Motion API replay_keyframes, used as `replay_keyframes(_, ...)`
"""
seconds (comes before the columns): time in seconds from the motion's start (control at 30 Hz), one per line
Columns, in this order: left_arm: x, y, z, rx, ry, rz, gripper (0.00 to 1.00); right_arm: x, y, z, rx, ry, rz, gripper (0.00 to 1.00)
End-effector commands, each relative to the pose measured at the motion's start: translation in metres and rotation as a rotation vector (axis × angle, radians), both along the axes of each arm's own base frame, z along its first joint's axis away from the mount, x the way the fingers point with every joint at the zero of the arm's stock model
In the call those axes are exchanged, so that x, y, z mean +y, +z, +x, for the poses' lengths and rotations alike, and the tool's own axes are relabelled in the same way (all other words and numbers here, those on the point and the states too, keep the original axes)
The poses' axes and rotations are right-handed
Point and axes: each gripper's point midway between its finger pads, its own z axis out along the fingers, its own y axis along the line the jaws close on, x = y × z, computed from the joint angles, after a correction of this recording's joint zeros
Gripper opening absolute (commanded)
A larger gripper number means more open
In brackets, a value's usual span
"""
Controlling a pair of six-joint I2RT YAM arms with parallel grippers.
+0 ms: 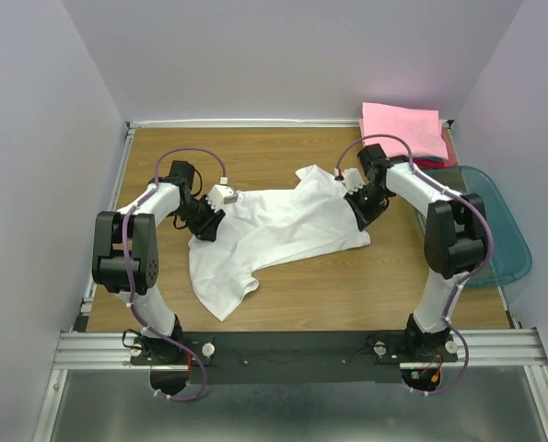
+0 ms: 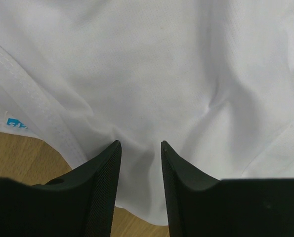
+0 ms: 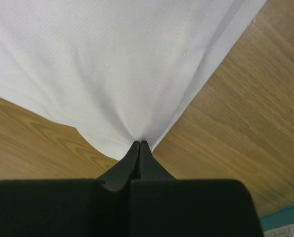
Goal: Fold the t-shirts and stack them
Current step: Flatten the tshirt out
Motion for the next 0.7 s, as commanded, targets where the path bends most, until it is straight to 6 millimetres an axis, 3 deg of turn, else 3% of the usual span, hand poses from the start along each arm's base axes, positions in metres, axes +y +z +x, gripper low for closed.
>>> replay_keyframes(0.0,0.006,-0.007,0.007,-0.013,0.035,0.046,0.46,0.0,0.03,-0.002,-0.056,0.005,0.006,0.01)
replay_keyframes(0.2,0.017,-0.034,0.016,0.031,0.115,0.116,0.38,-0.008,0.034,-0.016,-0.043,0.014,-0.021,0.01)
replay_keyframes(0.4,0.029,-0.059,0.029,0.045,0.194,0.19,0.14,-0.023,0.029,-0.024,-0.054,0.032,-0.083,0.01)
replay_keyframes(0.43,0.031,-0.069,0.029,0.066,0.2,0.204,0.06,-0.024,0.025,-0.02,-0.07,0.032,-0.095,0.01)
replay_keyframes(0.5,0.034,-0.072,0.043,0.06,0.218,0.219,0.0,-0.028,0.014,-0.017,-0.06,0.026,-0.115,0.01)
replay_keyframes(0.53,0.035,-0.081,0.047,0.079,0.237,0.226,0.0,-0.029,0.011,-0.012,-0.064,0.019,-0.12,0.01)
replay_keyframes(0.57,0.037,-0.074,0.067,0.037,0.256,0.233,0.0,-0.026,0.014,0.0,-0.094,0.015,-0.114,0.01)
replay_keyframes(0.63,0.037,-0.078,0.086,0.031,0.269,0.214,0.0,-0.024,0.009,0.014,-0.097,0.011,-0.116,0.01)
replay_keyframes(0.67,0.031,-0.077,0.086,0.063,0.259,0.19,0.0,-0.022,0.014,0.023,-0.117,0.004,-0.11,0.01)
